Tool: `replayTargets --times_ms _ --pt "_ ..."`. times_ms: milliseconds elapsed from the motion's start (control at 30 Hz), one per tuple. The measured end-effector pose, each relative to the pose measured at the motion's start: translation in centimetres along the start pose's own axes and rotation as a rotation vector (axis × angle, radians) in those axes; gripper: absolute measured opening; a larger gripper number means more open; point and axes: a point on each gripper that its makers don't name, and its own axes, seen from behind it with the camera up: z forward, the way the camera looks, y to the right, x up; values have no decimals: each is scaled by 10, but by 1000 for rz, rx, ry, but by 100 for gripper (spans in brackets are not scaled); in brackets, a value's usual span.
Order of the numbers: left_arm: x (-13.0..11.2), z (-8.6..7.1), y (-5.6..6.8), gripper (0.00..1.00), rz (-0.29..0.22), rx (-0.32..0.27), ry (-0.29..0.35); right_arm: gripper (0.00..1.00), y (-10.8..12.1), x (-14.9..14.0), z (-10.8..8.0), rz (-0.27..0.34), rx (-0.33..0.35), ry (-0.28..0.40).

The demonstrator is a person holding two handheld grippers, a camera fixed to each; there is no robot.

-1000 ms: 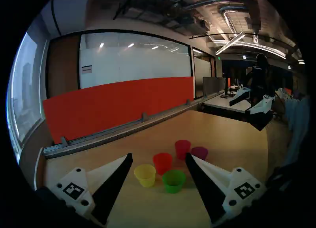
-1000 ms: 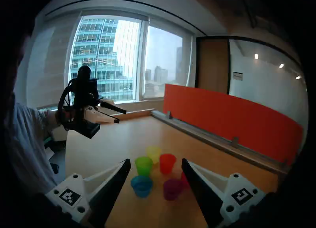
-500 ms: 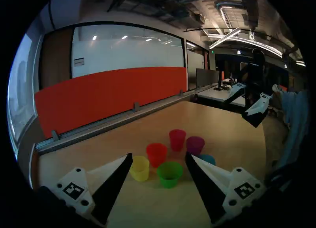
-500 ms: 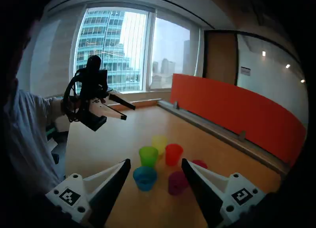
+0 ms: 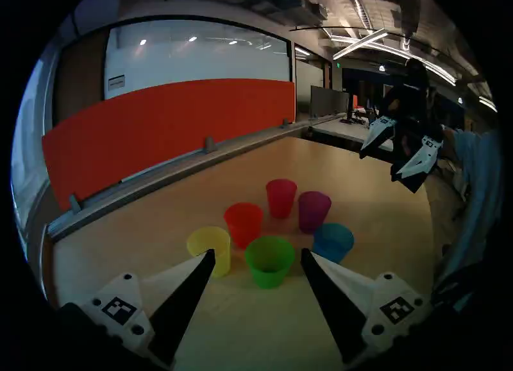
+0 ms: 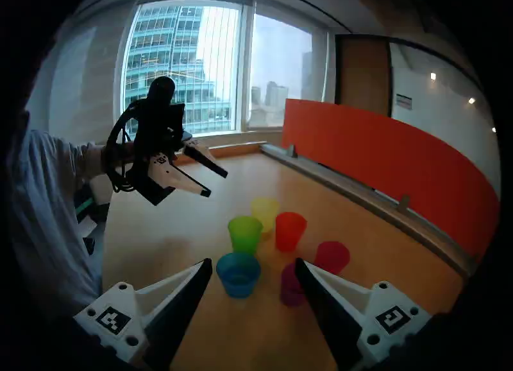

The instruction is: Pour water

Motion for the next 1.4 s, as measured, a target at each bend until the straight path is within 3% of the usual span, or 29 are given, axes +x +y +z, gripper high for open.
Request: replayTargets --times_ms 267,667,1400 --pt "-26 18 9 100 10 -41 -75 100 1 -10 9 -12 7 -23" --pt "-59 52 13 100 61 -65 -181 100 -4 -22 25 -2 32 -46" --pt "-67 98 16 100 33 -86 -192 100 -8 -32 40 -7 53 -65"
